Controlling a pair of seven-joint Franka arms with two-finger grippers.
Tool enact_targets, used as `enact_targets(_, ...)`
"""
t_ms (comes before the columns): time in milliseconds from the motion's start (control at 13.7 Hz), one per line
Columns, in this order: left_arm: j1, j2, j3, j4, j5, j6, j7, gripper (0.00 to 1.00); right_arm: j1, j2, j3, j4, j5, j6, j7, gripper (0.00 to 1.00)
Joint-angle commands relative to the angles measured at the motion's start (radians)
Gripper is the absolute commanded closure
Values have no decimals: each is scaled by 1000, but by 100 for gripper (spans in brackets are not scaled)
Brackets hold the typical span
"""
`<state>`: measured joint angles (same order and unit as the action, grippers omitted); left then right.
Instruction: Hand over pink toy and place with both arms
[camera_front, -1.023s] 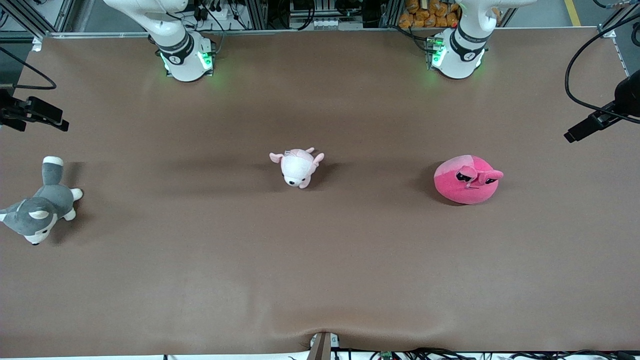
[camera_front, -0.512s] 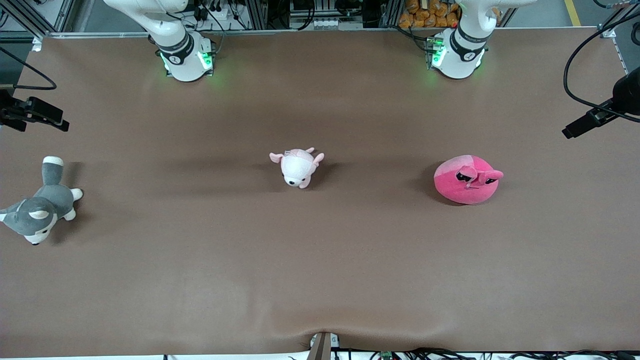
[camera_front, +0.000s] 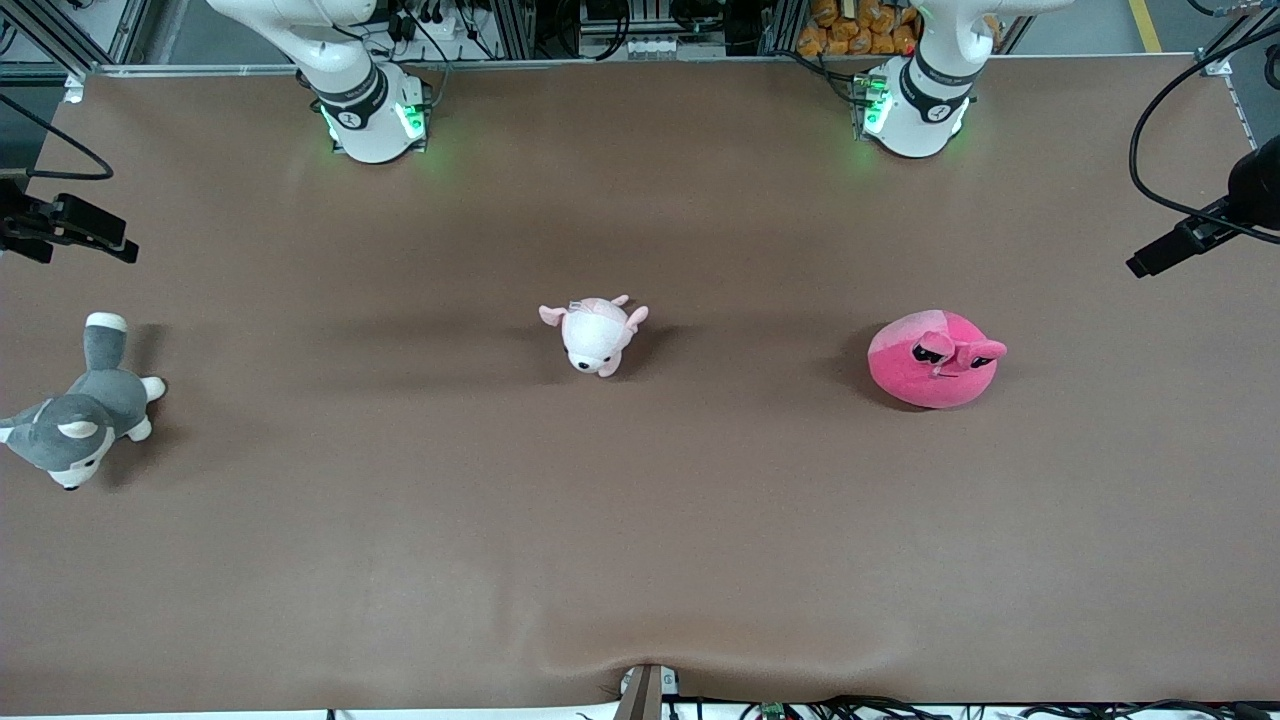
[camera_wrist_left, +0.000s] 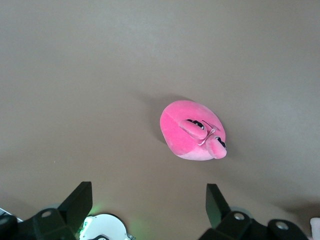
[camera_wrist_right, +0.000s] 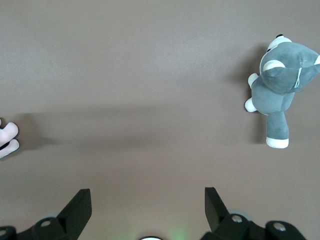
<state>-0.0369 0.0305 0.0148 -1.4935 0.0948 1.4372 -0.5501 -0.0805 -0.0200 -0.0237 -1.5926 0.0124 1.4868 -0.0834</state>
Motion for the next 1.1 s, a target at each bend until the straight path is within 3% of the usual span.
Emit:
enact_targets(0, 22, 25, -2, 9, -17, 3, -85, 0, -19, -6, 13, -3, 11, -5, -12, 0)
enact_targets(512, 9, 66, -12, -4, -35, 17, -485, 0, -19, -8, 13, -3, 11, -5, -10, 0)
enact_targets(1023, -14, 98, -19, -1, -93, 22, -531, 0, -16, -6, 13, -4, 11, -3, -10, 0)
